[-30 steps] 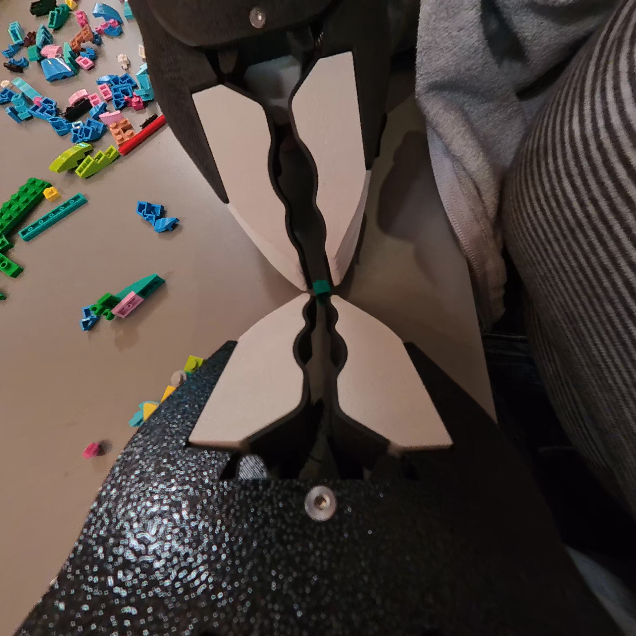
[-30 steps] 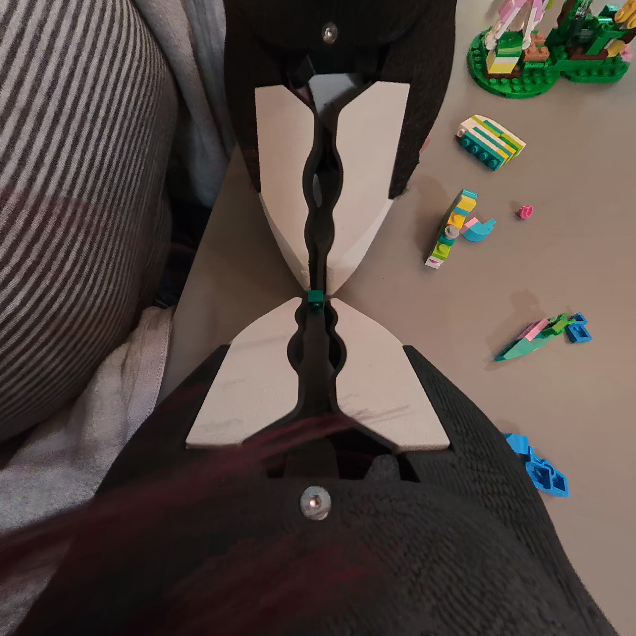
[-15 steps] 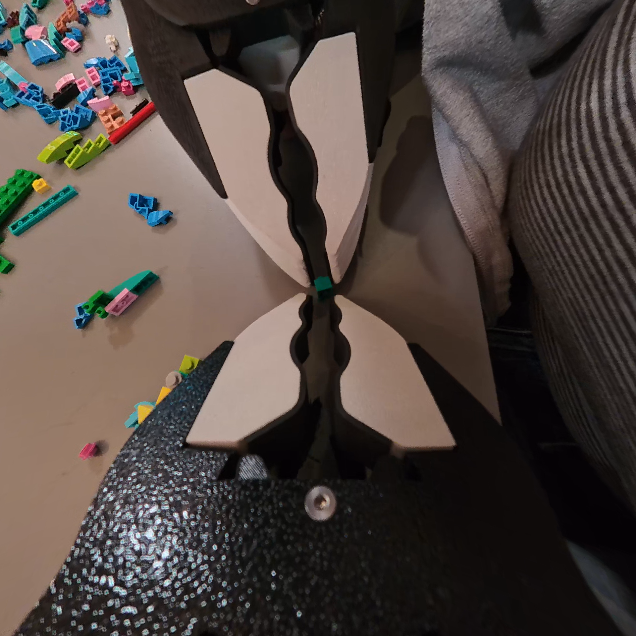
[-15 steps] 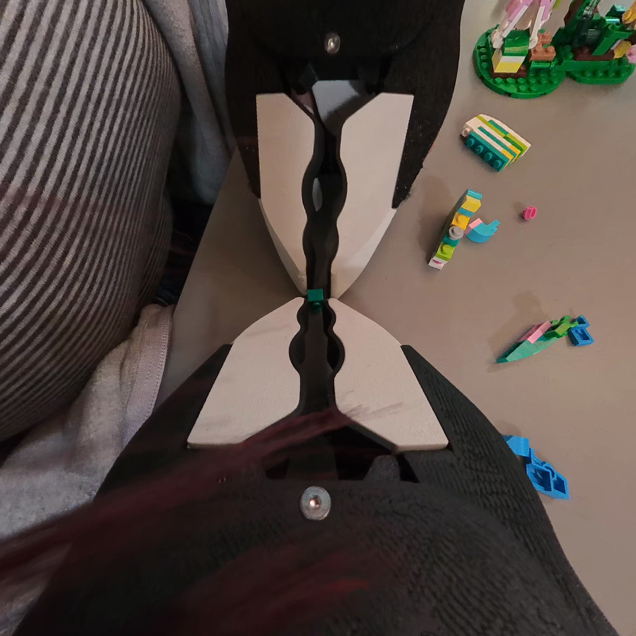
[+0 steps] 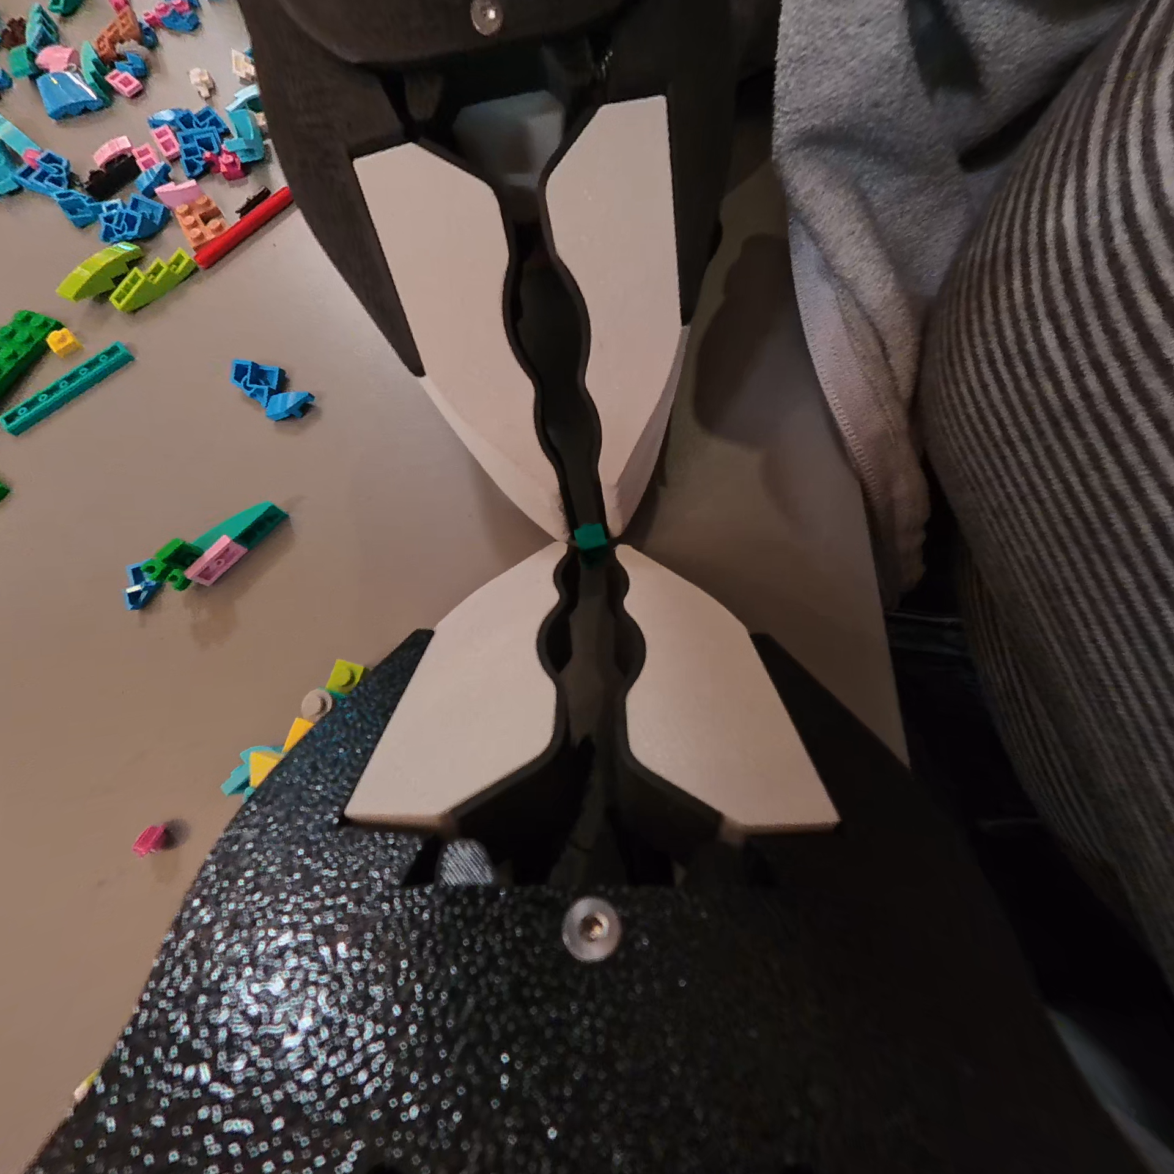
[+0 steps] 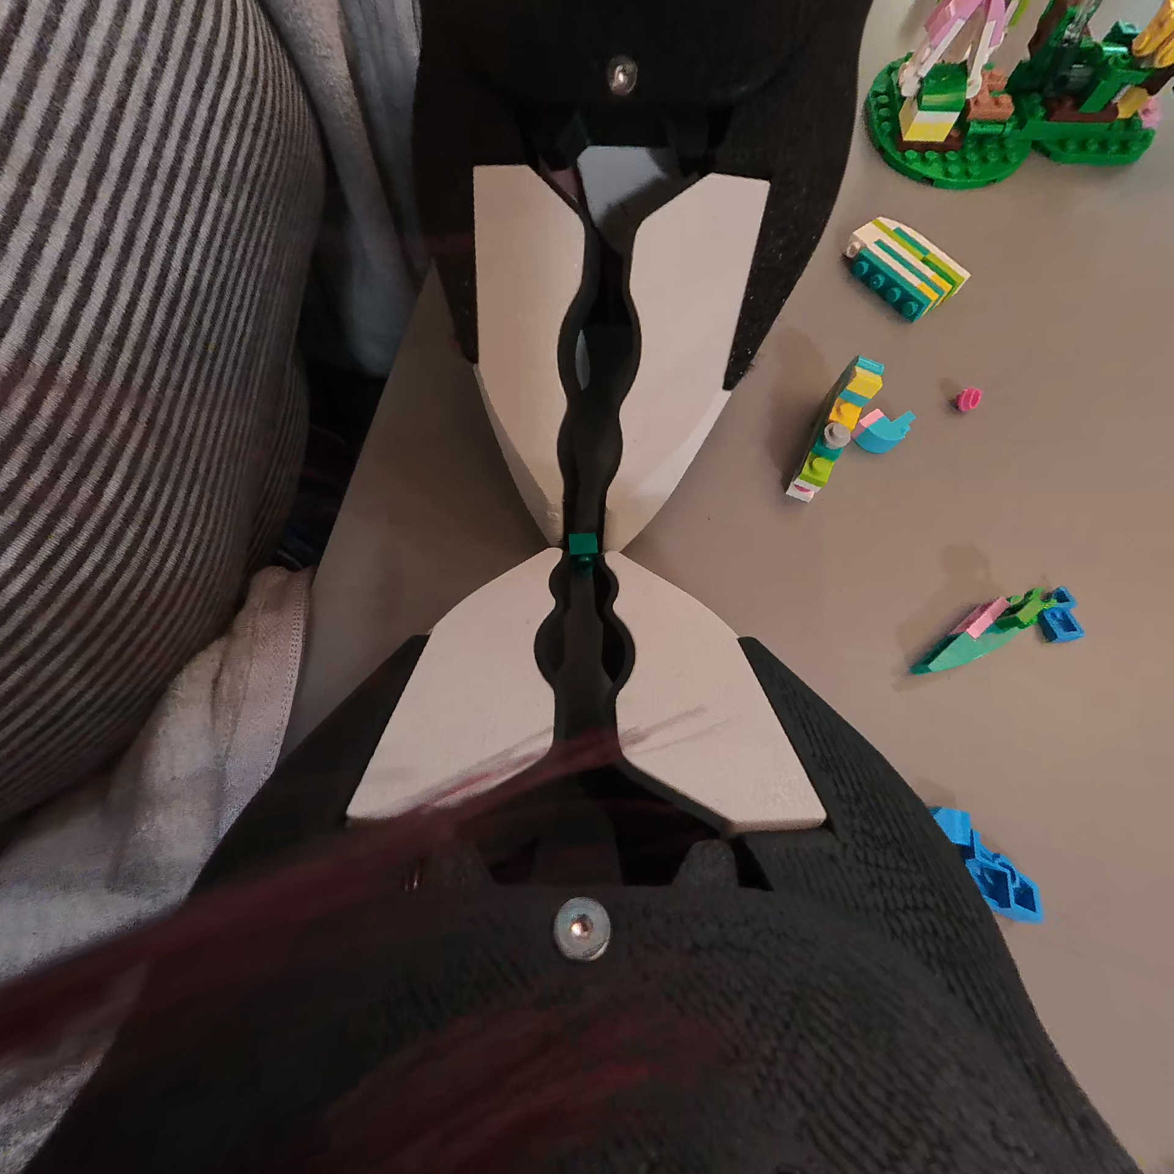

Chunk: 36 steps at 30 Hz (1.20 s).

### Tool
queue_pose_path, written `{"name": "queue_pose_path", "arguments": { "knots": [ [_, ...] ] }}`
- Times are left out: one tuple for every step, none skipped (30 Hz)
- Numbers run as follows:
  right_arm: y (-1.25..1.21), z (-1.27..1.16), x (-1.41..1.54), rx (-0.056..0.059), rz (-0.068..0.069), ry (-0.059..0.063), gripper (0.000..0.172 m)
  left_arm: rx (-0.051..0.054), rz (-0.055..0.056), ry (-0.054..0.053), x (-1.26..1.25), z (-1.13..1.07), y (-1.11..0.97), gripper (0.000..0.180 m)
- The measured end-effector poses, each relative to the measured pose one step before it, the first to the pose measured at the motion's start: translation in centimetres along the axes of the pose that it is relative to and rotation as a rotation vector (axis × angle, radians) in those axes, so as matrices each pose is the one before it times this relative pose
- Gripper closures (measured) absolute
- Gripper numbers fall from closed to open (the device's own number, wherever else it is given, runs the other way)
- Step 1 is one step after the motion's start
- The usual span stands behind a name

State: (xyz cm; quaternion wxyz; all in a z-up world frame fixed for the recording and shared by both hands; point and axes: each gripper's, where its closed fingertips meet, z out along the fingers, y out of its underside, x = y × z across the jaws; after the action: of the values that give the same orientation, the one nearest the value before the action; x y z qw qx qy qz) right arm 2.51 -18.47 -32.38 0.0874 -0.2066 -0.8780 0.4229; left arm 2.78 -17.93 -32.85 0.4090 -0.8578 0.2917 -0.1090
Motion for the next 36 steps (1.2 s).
{"name": "queue_pose_path", "arguments": {
  "knots": [
    [-0.002,0.008,0.009,-0.0004,-0.0019,0.0027,0.167,-0.0006,-0.0006,0.0002,-0.002,-0.008,0.012,0.172],
    [-0.011,0.007,-0.012,-0.0008,-0.0049,0.0032,0.167,-0.0006,-0.0010,0.0019,0.010,-0.007,0.012,0.172],
    [-0.018,0.033,-0.034,-0.0010,-0.0100,0.0049,0.167,-0.0004,-0.0031,0.0074,0.051,-0.023,0.000,0.173],
    [-0.020,0.022,-0.022,-0.0017,-0.0143,0.0087,0.167,-0.0004,-0.0036,0.0055,0.026,-0.010,0.002,0.173],
    [-0.011,0.017,-0.022,-0.0015,-0.0147,0.0105,0.167,-0.0008,-0.0021,0.0042,0.033,-0.006,0.012,0.172],
    [-0.003,-0.011,0.032,-0.0017,-0.0117,0.0111,0.167,-0.0014,-0.0009,-0.0010,-0.012,-0.004,0.013,0.173],
    [0.019,-0.034,0.115,-0.0015,-0.0060,0.0118,0.167,-0.0015,0.0006,-0.0100,-0.082,-0.002,0.009,0.173],
    [0.037,-0.037,0.097,-0.0009,-0.0016,0.0059,0.167,-0.0013,-0.0054,-0.0088,-0.077,0.018,-0.006,0.173],
    [0.035,-0.040,0.025,0.0000,-0.0020,-0.0012,0.168,-0.0012,-0.0084,-0.0024,-0.015,0.025,-0.011,0.173],
    [0.039,-0.040,-0.006,-0.0001,0.0010,-0.0054,0.167,-0.0012,-0.0138,0.0050,0.033,0.017,-0.002,0.173],
    [0.032,-0.029,-0.033,-0.0008,0.0003,-0.0044,0.167,-0.0008,-0.0106,0.0034,-0.011,-0.008,0.015,0.173],
    [0.057,-0.040,-0.040,-0.0016,-0.0022,-0.0042,0.169,0.0047,-0.0015,0.0024,0.016,-0.033,-0.057,0.173],
    [0.029,-0.040,-0.031,0.0007,0.0004,-0.0034,0.169,0.0010,0.0021,-0.0006,0.011,-0.003,-0.005,0.173],
    [0.020,-0.024,-0.052,0.0000,-0.0001,-0.0044,0.168,0.0007,0.0038,0.0014,0.040,-0.003,-0.016,0.173],
    [0.018,-0.019,-0.126,-0.0007,-0.0033,-0.0087,0.169,-0.0010,-0.0002,0.0007,0.008,-0.018,0.022,0.173],
    [0.084,-0.073,-0.131,-0.0019,-0.0040,-0.0093,0.172,-0.0042,-0.0074,-0.0095,-0.247,-0.150,0.198,0.173],
    [0.141,-0.175,0.287,-0.0002,0.0049,0.0155,0.172,-0.0010,-0.0145,-0.0002,-0.183,-0.210,0.202,0.173],
    [0.168,-0.195,0.254,0.0009,0.0064,0.0093,0.172,0.0008,-0.0091,-0.0058,-0.227,-0.193,0.147,0.173],
    [0.077,-0.144,0.215,0.0039,0.0050,0.0071,0.172,0.0004,-0.0012,-0.0045,-0.110,-0.082,0.067,0.173],
    [-0.061,-0.059,0.121,0.0077,0.0086,0.0019,0.172,-0.0009,0.0026,-0.0016,0.008,0.021,0.014,0.173],
    [-0.062,0.016,0.093,0.0047,0.0112,-0.0002,0.172,-0.0001,0.0033,0.0014,0.042,0.014,-0.011,0.173],
    [-0.069,0.019,0.229,0.0039,0.0158,0.0083,0.172,0.0004,0.0027,0.0066,0.078,0.017,-0.017,0.173],
    [-0.169,0.019,0.061,0.0098,0.0159,-0.0030,0.168,-0.0005,0.0032,0.0034,0.058,0.030,-0.010,0.173],
    [-0.213,0.052,-0.190,0.0110,0.0174,-0.0200,0.162,0.0001,0.0048,0.0017,0.049,0.041,-0.036,0.173],
    [-0.184,0.131,-0.245,0.0052,0.0166,-0.0212,0.160,0.0002,0.0082,0.0030,0.082,0.063,-0.056,0.173],
    [-0.009,0.197,-0.113,-0.0072,0.0072,-0.0084,0.161,0.0001,0.0097,0.0029,0.100,0.069,-0.061,0.173],
    [0.111,0.184,0.067,-0.0148,-0.0023,0.0086,0.161,0.0002,0.0097,0.0053,0.144,0.074,-0.054,0.173],
    [0.005,0.116,0.114,-0.0058,-0.0048,0.0128,0.161,-0.0002,0.0051,-0.0023,0.023,0.046,-0.040,0.173],
    [-0.030,0.045,0.014,-0.0005,-0.0041,0.0048,0.161,0.0001,-0.0003,0.0000,-0.003,0.007,-0.006,0.173],
    [-0.011,0.018,-0.026,-0.0003,-0.0024,-0.0005,0.161,-0.0003,-0.0033,0.0026,0.002,0.012,0.007,0.173],
    [-0.034,0.016,-0.072,0.0012,-0.0025,-0.0044,0.161,-0.0003,-0.0029,0.0018,-0.012,0.006,-0.001,0.173],
    [-0.024,0.028,-0.127,0.0005,-0.0046,-0.0068,0.162,-0.0002,-0.0026,0.0016,-0.002,0.010,0.007,0.173],
    [-0.019,0.033,-0.089,-0.0008,-0.0048,-0.0032,0.162,-0.0002,-0.0027,0.0022,0.006,0.004,-0.002,0.173],
    [-0.014,0.041,-0.090,-0.0006,-0.0048,-0.0034,0.162,-0.0003,-0.0026,0.0021,-0.004,-0.001,0.003,0.173],
    [-0.032,0.044,-0.067,-0.0003,-0.0034,-0.0022,0.162,-0.0002,-0.0031,0.0024,-0.003,0.006,-0.003,0.173],
    [-0.023,0.051,-0.035,-0.0006,-0.0012,-0.0009,0.162,-0.0002,-0.0037,0.0030,0.009,0.012,0.005,0.173]
  ]
}}
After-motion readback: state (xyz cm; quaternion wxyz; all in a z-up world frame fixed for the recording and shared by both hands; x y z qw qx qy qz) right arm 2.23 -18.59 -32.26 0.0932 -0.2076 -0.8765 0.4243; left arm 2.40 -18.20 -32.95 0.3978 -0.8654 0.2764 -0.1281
